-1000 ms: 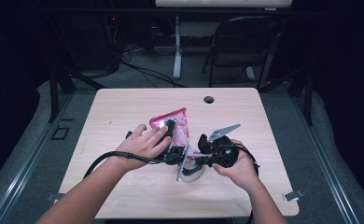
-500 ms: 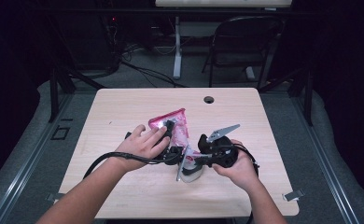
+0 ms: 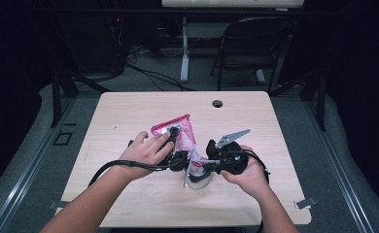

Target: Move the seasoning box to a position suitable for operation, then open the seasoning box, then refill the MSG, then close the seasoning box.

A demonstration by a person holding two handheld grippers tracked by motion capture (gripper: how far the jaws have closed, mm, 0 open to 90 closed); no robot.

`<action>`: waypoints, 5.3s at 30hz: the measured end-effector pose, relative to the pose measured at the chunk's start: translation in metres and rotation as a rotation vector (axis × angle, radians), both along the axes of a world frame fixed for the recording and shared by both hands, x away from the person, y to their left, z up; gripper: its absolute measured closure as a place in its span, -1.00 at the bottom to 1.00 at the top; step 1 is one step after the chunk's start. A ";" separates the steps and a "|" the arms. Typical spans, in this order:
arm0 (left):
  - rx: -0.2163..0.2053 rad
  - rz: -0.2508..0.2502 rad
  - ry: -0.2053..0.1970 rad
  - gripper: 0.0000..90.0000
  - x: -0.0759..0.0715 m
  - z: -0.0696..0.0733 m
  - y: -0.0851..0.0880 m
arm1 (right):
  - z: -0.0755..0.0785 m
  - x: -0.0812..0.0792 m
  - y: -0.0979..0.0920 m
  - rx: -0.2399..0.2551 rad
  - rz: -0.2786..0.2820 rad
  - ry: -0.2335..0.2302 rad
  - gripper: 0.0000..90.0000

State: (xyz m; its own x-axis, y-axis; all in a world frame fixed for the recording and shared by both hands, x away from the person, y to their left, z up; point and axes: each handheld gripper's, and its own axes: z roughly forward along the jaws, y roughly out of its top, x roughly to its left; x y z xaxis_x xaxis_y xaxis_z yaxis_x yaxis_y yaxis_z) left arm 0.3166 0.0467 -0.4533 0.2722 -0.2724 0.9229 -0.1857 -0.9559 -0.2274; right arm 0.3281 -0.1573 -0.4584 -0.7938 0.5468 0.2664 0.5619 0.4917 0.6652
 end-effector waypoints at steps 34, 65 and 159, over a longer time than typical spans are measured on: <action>-0.296 0.109 0.168 0.75 -0.001 -0.015 0.015 | 0.009 -0.006 0.000 0.047 -0.042 -0.063 1.00; -0.537 0.211 0.330 0.77 -0.001 -0.032 0.027 | 0.009 -0.008 0.004 0.065 -0.051 -0.082 1.00; -1.674 0.536 0.686 0.81 0.012 -0.104 0.257 | 0.063 0.029 -0.030 0.352 -0.177 0.044 0.28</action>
State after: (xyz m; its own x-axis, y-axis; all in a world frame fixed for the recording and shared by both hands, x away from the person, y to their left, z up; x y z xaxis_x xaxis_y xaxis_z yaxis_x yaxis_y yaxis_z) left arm 0.3285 0.3040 -0.5568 0.3990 0.8989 -0.1809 0.5253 -0.0624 0.8486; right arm 0.3570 -0.1877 -0.3951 -0.6792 0.5433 0.4935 0.6492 0.1311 0.7492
